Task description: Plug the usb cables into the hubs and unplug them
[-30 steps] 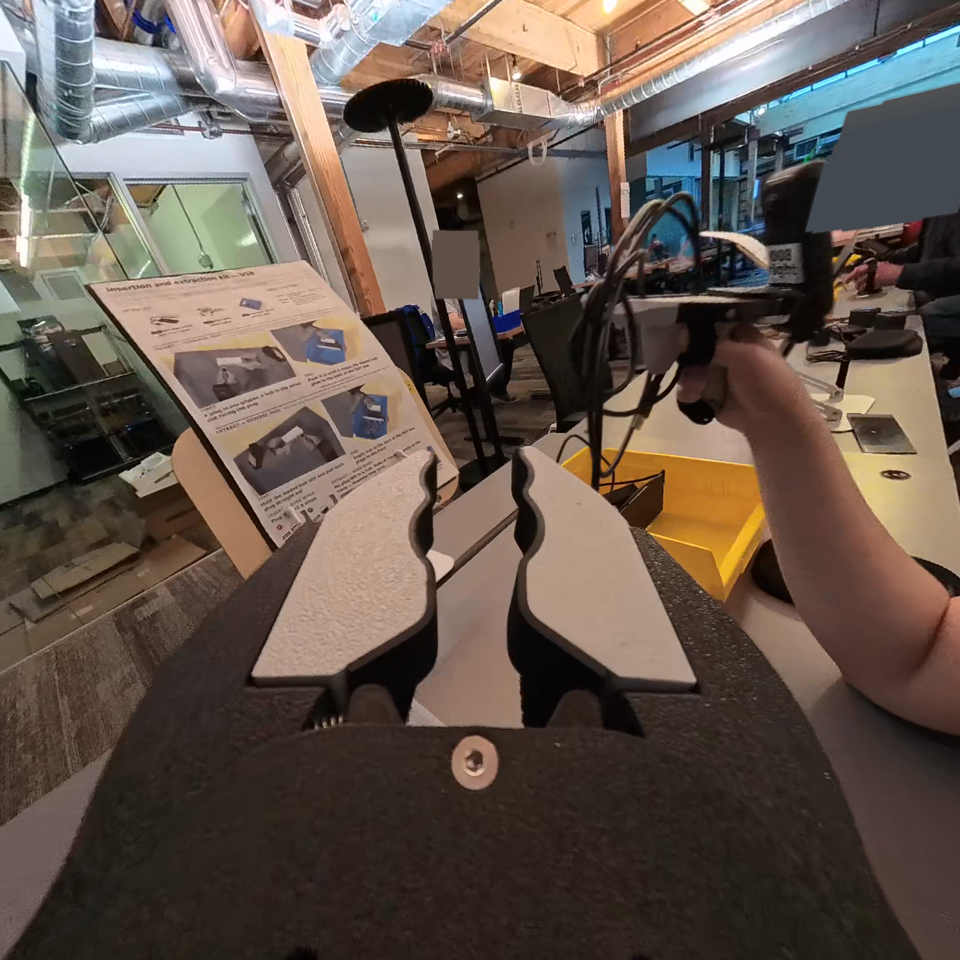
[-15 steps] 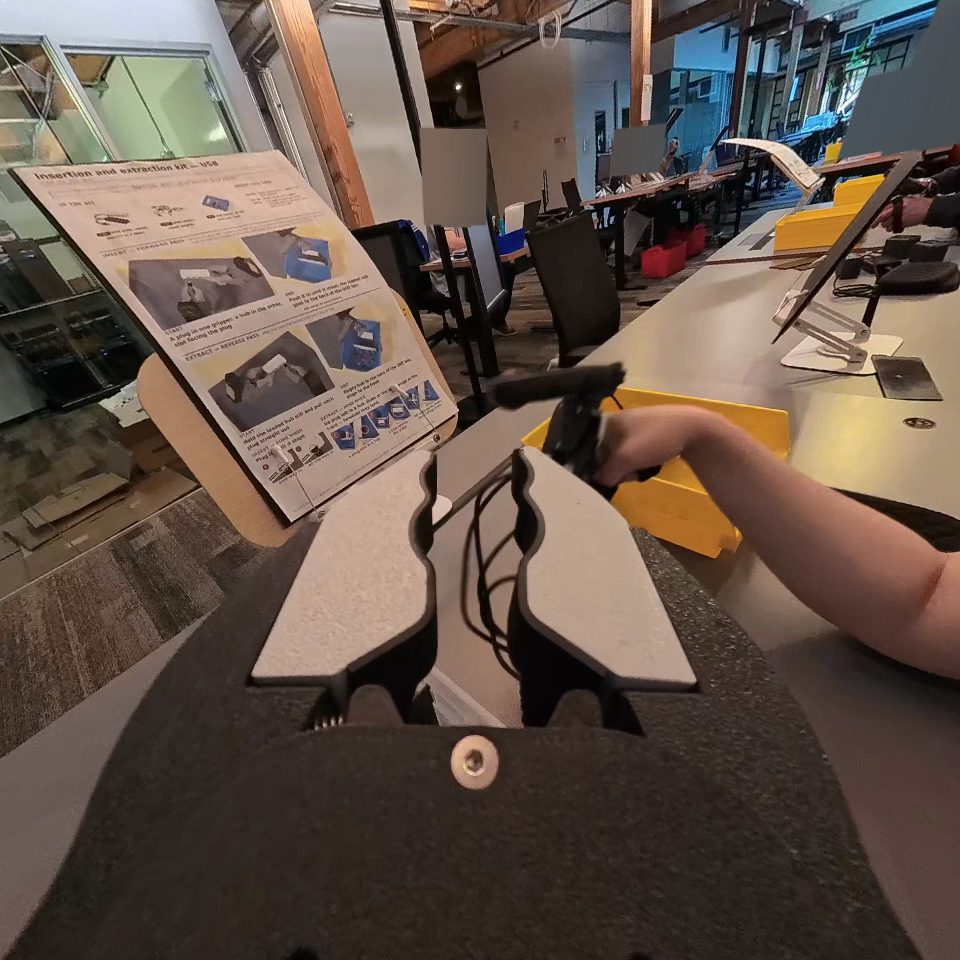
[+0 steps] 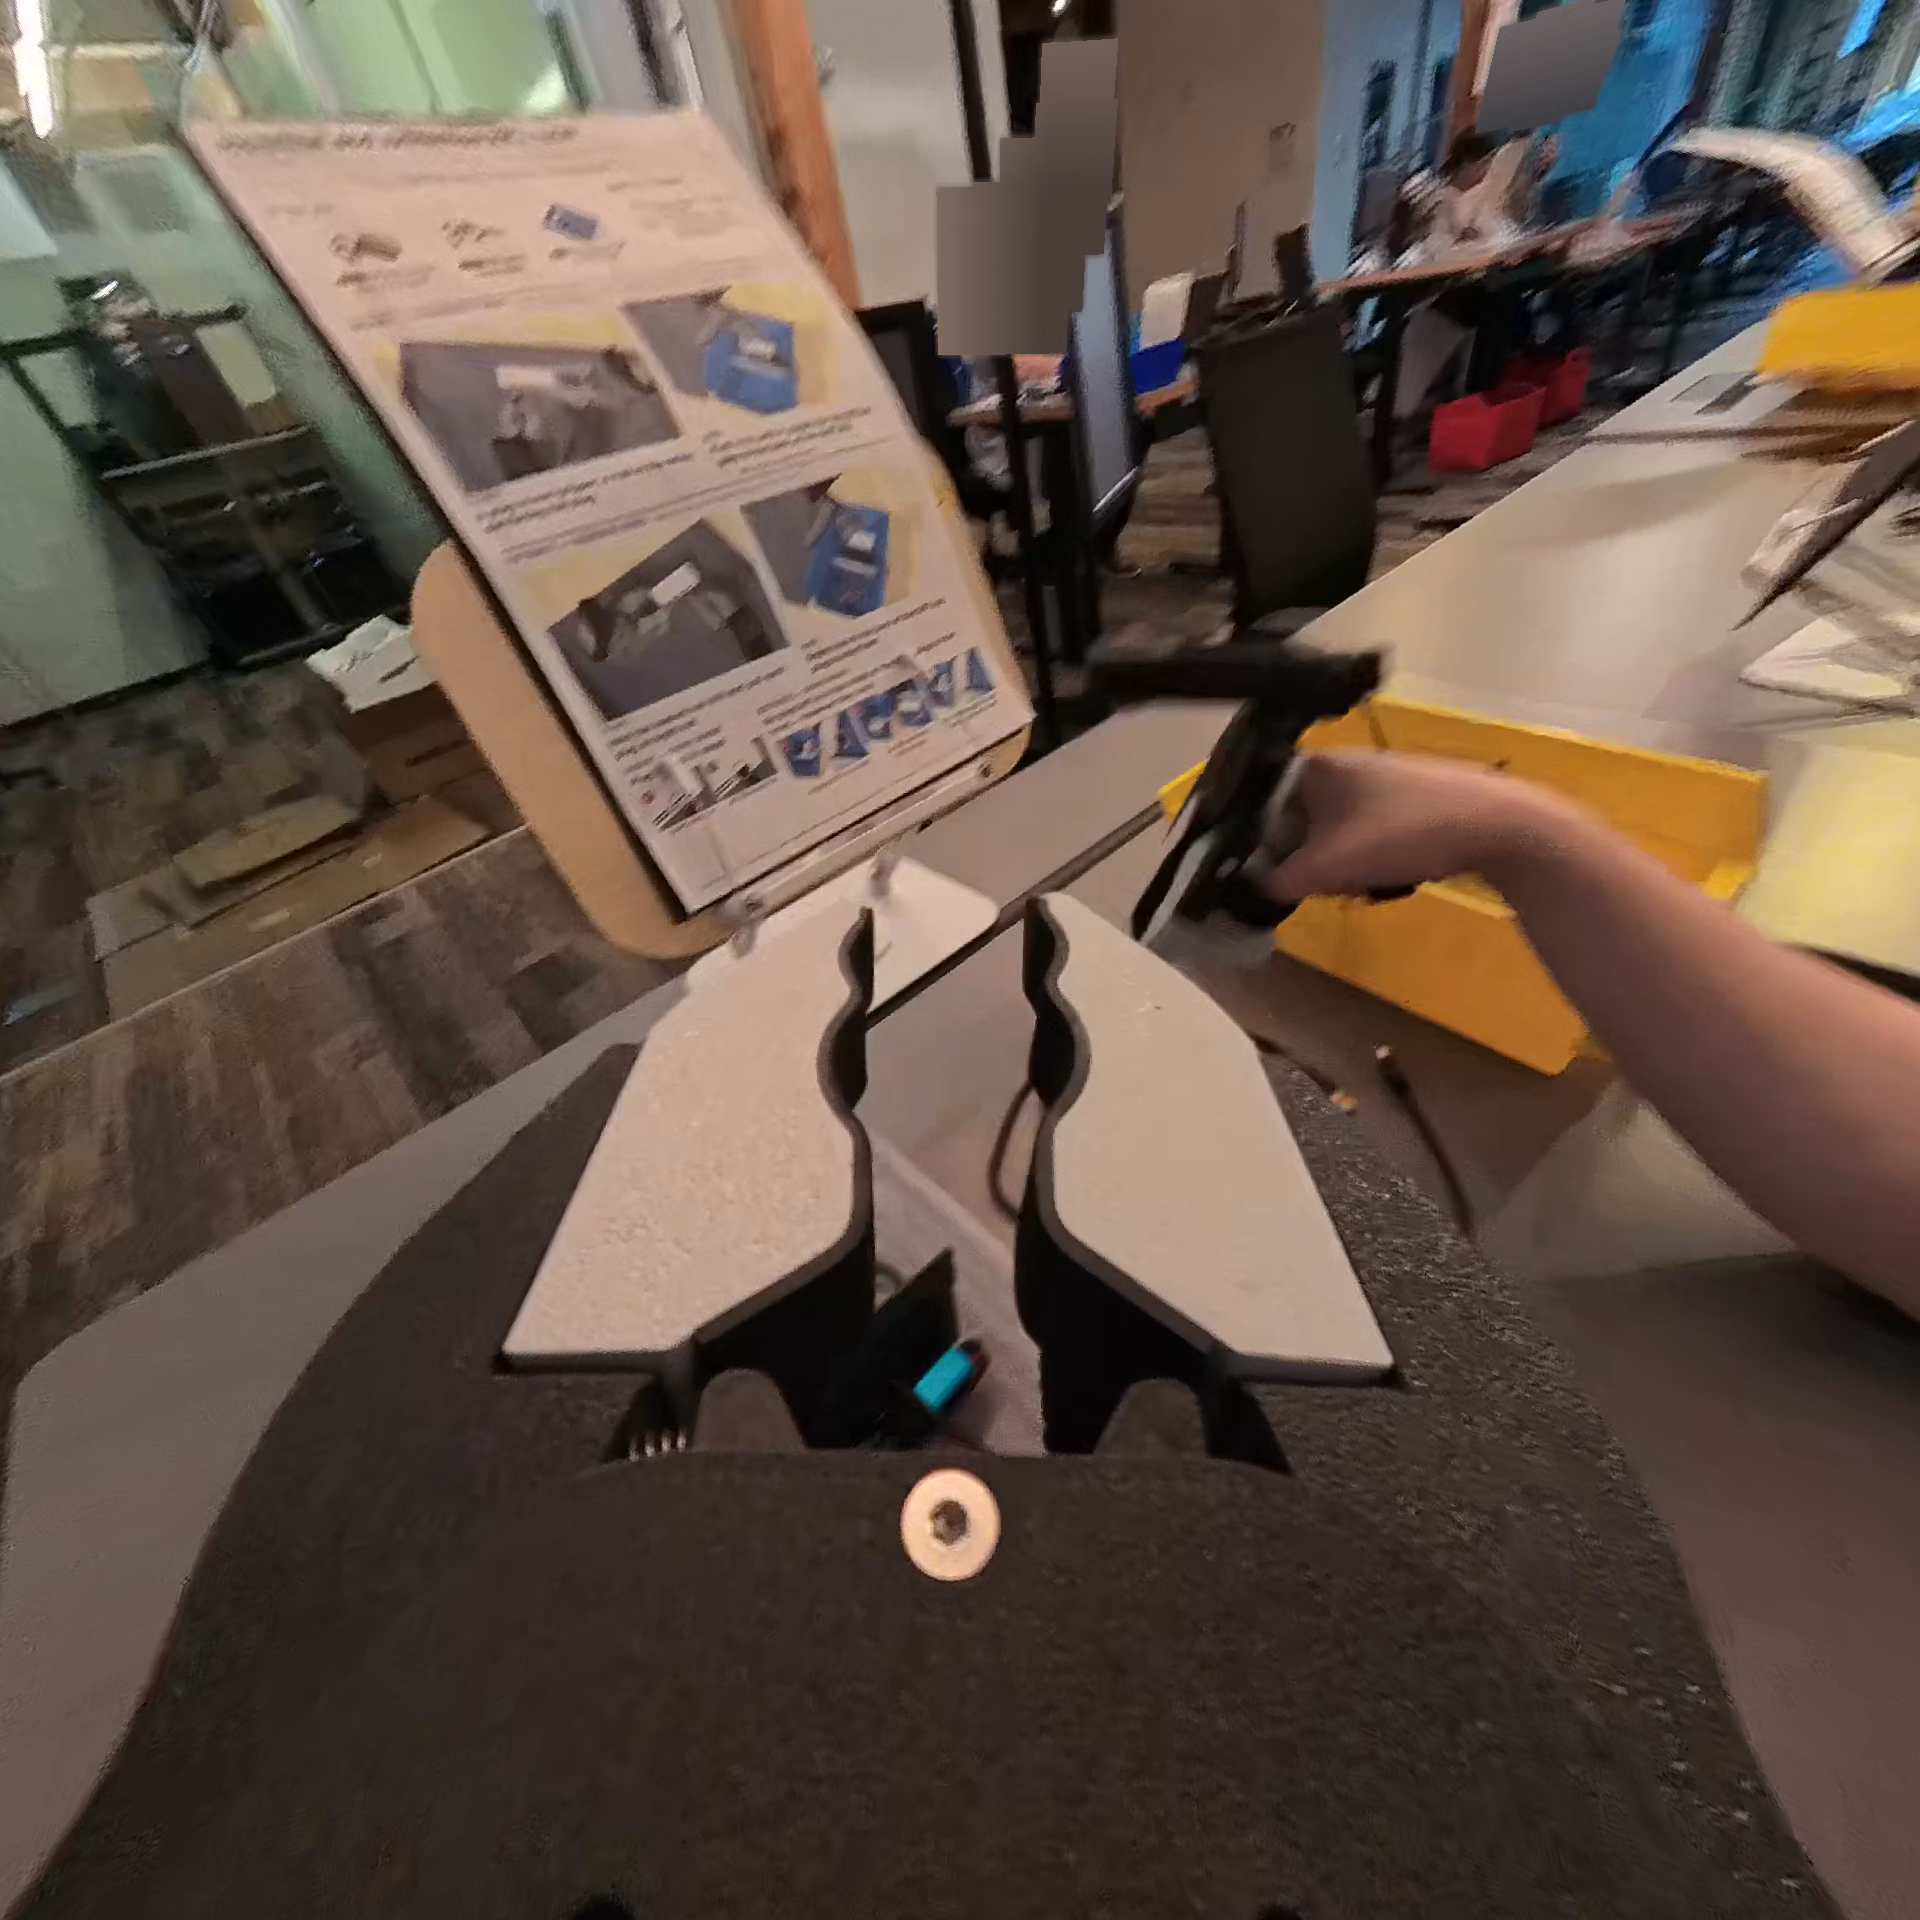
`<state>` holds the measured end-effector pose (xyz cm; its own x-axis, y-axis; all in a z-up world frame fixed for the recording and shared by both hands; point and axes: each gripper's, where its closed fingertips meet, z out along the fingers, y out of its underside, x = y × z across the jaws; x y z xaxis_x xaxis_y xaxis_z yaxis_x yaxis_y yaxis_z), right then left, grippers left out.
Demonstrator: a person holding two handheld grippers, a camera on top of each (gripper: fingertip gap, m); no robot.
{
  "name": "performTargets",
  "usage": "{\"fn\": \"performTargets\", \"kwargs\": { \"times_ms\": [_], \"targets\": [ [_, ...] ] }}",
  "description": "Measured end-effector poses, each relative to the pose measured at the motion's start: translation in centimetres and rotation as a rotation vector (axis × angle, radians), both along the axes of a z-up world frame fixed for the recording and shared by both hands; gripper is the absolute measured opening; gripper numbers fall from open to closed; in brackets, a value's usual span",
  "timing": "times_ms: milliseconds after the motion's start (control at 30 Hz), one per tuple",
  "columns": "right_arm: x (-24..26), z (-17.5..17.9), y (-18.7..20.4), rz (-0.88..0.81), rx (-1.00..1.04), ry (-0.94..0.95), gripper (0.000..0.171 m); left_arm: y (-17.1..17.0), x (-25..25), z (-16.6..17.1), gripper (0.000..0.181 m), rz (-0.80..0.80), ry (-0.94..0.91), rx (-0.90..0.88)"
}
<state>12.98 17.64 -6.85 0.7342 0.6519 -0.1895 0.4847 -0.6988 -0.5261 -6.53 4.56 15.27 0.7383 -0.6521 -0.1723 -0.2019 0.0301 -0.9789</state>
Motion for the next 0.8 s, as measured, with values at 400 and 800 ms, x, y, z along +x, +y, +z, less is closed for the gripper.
{"fn": "performTargets", "kwargs": {
  "times_ms": [400,800],
  "targets": [
    [1.0,16.4,-3.1,0.110,0.726,0.225,0.043,8.7,-3.3,-11.7,0.020,0.104,0.187,-0.412],
    [2.7,17.4,-2.8,0.091,0.728,0.296,0.043,14.8,-6.3,-22.9,0.023,-0.305,1.292,-0.202]
  ]
}}
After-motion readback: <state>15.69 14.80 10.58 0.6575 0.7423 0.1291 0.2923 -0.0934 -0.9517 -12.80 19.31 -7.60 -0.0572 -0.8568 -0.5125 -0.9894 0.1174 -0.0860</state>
